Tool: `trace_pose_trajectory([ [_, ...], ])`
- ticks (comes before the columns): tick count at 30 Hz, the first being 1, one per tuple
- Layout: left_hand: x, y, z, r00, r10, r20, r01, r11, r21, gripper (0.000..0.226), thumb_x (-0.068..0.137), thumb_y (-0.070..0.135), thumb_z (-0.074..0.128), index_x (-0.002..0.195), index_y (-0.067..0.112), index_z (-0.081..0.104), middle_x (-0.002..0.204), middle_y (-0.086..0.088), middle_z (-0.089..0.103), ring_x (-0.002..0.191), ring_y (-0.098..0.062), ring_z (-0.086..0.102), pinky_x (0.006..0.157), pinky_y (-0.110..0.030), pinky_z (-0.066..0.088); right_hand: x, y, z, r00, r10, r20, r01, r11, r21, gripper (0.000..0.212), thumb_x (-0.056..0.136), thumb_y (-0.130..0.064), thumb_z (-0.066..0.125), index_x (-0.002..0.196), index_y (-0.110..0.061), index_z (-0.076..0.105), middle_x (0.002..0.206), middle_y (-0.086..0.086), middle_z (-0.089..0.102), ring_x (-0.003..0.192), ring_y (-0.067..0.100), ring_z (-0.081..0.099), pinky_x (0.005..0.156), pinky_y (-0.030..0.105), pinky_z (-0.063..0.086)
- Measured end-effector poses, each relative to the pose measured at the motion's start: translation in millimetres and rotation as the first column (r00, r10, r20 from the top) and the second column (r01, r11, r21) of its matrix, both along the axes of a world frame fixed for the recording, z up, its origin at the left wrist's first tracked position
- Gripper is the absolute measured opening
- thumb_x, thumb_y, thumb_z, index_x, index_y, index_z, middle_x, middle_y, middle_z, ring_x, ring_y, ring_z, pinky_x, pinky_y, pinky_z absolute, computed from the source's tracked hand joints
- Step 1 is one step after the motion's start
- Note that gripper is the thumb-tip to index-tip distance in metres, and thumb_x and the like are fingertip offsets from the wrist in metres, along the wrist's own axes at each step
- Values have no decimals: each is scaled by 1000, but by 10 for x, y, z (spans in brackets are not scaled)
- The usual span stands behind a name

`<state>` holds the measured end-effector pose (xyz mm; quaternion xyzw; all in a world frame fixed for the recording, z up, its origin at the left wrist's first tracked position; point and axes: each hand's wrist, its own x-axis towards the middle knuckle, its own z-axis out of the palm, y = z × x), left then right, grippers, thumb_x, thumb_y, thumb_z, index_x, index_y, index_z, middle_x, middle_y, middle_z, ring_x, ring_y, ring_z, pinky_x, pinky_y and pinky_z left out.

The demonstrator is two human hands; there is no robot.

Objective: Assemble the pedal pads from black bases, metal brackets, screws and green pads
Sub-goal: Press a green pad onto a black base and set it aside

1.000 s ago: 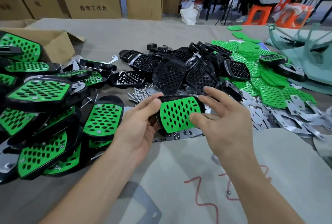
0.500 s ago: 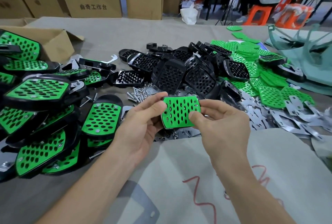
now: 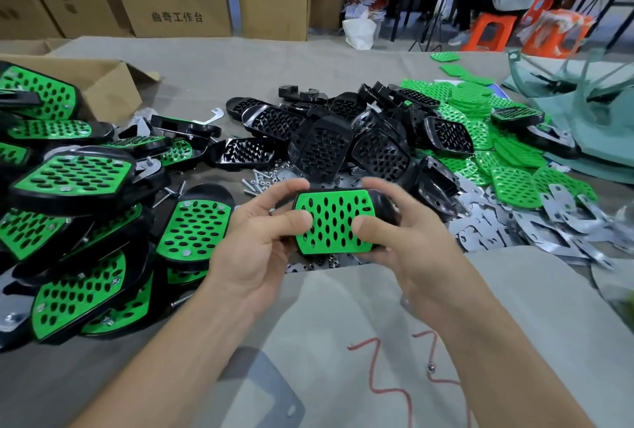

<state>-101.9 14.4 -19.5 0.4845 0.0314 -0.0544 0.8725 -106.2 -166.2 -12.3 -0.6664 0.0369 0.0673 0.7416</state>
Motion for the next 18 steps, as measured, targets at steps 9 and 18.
trace_pose_trajectory([
  [9,-55,-17,17,995,67,78,-78,986,149,40,73,-14,64,89,19,79,88,-14,77,74,-28,71,62,-44,60,-84,94,-7,998,-3,57,0,998,69,10,92,-6,67,97,-7,75,95,18,77,88,34,75,75,45,63],
  [18,-62,-58,-3,994,32,101,-80,846,528,12,81,24,78,90,32,79,84,1,76,79,-16,69,71,-41,59,-94,84,12,998,-25,54,23,999,45,10,88,4,68,92,0,76,90,30,72,80,38,75,65,40,63],
])
